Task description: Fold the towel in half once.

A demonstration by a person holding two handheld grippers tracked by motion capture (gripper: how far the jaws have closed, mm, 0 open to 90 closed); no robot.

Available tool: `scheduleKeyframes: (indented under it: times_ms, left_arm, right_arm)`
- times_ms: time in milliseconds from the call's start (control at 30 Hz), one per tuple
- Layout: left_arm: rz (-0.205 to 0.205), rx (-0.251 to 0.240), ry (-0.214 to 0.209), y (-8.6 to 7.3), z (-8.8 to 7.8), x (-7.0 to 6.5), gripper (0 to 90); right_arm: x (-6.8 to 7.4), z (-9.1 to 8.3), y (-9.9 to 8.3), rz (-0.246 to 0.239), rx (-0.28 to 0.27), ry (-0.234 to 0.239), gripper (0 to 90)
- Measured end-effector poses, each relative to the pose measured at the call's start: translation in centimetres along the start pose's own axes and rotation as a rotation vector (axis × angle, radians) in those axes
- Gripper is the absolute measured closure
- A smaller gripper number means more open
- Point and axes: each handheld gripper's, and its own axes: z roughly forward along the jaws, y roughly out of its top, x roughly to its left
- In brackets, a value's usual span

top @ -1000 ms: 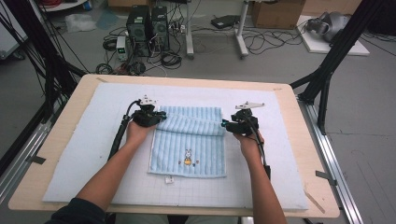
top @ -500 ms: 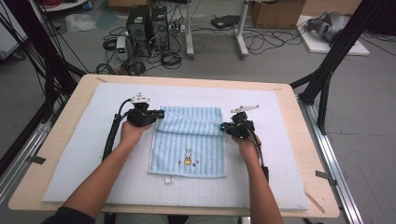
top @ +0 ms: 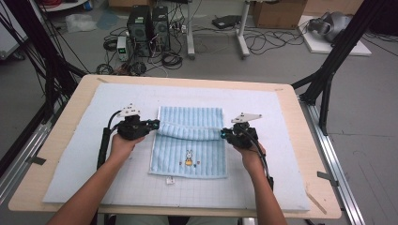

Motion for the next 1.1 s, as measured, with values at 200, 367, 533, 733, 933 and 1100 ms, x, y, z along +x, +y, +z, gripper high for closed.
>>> scheduleKeyframes:
  times_ms: [200,367,533,733,933,1100]
  left_arm:
    - [0.021,-0.015,-0.024,-1.7,-1.8,-1.4,85.5]
    - [0.016,-0.024,-0.026,-3.0,-2.8,-2.4,85.5]
    - [0.015,-0.025,-0.023,-3.8,-3.8,-3.3,85.5]
    - [0.024,-0.021,-0.023,-4.6,-4.8,-4.5,85.4]
    - [0.024,-0.020,-0.041,-5.4,-5.5,-5.4,85.4]
    - [0.034,-0.007,-0.042,-6.0,-6.2,-6.0,85.4]
  right_arm:
    - [1.7,-1.6,-1.5,-0.012,-0.015,-0.008,81.8]
    - [2.8,-2.4,-2.7,-0.014,-0.018,-0.010,81.8]
    - [3.8,-3.0,-3.5,-0.010,-0.027,-0.011,81.8]
    - [4.6,-3.7,-4.3,-0.017,-0.032,-0.010,81.7]
    - [5.5,-4.8,-5.2,-0.026,-0.037,-0.005,81.8]
    - [6.1,-5.5,-5.7,-0.028,-0.045,0.005,81.7]
